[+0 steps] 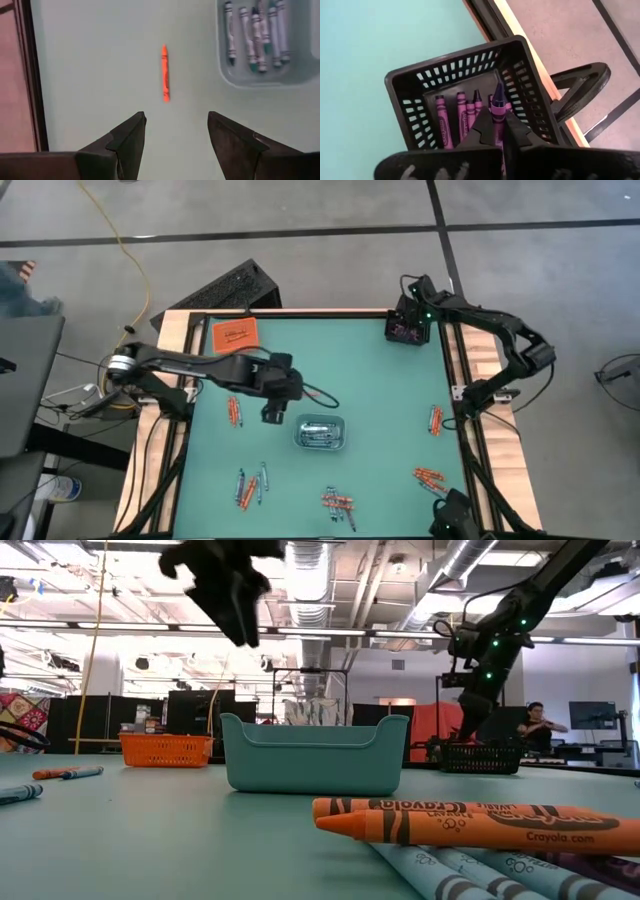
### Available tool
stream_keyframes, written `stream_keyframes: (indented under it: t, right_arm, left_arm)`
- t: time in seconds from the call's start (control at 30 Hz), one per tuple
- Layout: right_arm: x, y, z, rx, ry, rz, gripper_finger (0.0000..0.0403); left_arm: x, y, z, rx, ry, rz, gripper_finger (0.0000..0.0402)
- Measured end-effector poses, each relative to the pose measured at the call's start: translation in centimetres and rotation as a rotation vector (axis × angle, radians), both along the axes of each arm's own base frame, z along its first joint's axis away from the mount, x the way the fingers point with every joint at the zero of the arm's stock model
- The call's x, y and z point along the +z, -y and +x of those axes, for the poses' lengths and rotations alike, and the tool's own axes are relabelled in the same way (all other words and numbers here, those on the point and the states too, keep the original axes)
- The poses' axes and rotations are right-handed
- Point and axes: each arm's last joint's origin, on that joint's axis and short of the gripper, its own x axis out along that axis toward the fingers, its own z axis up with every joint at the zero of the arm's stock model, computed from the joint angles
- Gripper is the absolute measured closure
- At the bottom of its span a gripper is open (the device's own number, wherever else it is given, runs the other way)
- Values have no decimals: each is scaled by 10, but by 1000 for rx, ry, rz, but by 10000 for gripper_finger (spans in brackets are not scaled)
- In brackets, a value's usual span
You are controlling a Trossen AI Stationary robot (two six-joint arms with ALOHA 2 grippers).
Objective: Sort crayons
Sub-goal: Put the violet crayon into the black bin, then put the blue crayon into the blue bin
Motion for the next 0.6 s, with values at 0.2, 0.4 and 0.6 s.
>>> stream_keyframes:
  t: [0.2, 0.4, 0.6]
  right_arm:
    - [-2, -4, -2, 0, -26, 40, 367]
    - [-2, -4, -2, -1, -29, 45, 338]
    - [-2, -6, 0, 10, -31, 46, 335]
  left_arm:
    - [13, 12, -29, 70, -53, -43, 198]
    - [16, 30, -51, 137, -127, -10, 198]
    - [15, 52, -68, 197, -168, 39, 198]
